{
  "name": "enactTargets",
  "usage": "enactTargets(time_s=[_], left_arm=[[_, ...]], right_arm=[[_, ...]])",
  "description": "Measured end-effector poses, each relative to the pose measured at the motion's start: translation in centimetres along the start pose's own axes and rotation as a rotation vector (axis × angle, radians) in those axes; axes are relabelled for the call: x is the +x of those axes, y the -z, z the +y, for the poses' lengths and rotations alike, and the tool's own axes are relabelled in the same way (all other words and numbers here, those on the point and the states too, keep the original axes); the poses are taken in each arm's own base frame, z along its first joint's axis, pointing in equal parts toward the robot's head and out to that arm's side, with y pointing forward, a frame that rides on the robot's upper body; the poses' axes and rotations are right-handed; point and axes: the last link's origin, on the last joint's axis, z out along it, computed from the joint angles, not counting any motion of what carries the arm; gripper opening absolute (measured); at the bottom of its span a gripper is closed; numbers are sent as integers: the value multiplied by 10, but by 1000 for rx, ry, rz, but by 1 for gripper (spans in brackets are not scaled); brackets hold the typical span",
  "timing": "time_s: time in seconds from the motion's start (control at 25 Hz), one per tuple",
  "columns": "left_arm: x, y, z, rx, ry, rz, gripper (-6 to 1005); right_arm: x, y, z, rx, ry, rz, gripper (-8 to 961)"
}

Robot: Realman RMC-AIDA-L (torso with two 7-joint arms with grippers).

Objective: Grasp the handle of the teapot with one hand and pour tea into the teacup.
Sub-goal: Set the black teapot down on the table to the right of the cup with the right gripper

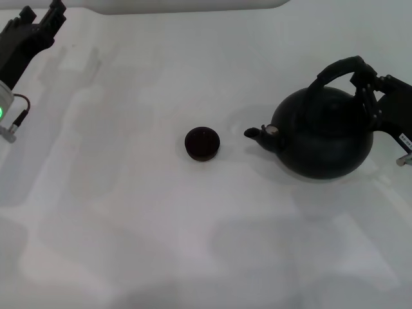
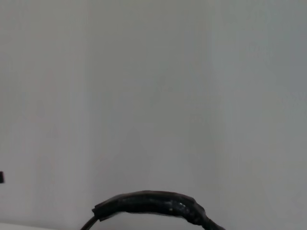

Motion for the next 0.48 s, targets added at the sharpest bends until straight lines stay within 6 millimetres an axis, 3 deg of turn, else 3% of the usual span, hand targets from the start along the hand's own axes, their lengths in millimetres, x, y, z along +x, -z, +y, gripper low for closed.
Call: enactTargets(time_s=[0.48], left_arm=[[0, 0, 0, 1, 0, 0, 713]], right_arm=[[5, 2, -1, 9, 23, 32, 111]])
